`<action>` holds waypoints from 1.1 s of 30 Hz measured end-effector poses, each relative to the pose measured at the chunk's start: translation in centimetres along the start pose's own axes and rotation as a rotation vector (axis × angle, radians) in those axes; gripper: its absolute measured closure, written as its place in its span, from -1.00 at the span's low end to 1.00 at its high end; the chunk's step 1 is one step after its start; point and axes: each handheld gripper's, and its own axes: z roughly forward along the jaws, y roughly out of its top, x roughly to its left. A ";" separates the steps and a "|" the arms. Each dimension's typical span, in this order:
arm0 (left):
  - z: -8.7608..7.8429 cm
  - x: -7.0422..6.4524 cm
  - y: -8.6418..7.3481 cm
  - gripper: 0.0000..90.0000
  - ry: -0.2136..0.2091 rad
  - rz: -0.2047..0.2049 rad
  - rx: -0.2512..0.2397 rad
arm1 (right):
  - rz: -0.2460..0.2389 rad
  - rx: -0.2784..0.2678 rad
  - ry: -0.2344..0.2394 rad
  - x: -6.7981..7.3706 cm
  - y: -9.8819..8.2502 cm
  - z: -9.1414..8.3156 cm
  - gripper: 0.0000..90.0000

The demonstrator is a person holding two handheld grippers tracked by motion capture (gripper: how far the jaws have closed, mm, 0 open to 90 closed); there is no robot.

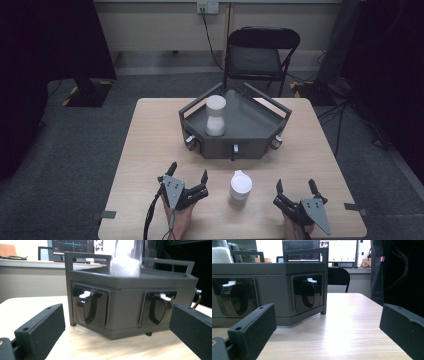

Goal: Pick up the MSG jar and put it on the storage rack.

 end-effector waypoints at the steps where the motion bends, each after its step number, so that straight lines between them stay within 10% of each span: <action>1: 0.0 0.0 -0.1 -1.00 0.000 0.001 0.002 | 0.000 0.000 0.000 0.0 0.0 0.0 -1.00; 33: -0.9 0.6 -3.0 -1.00 0.112 0.010 -0.005 | 0.000 0.001 0.000 0.0 0.0 0.0 -1.00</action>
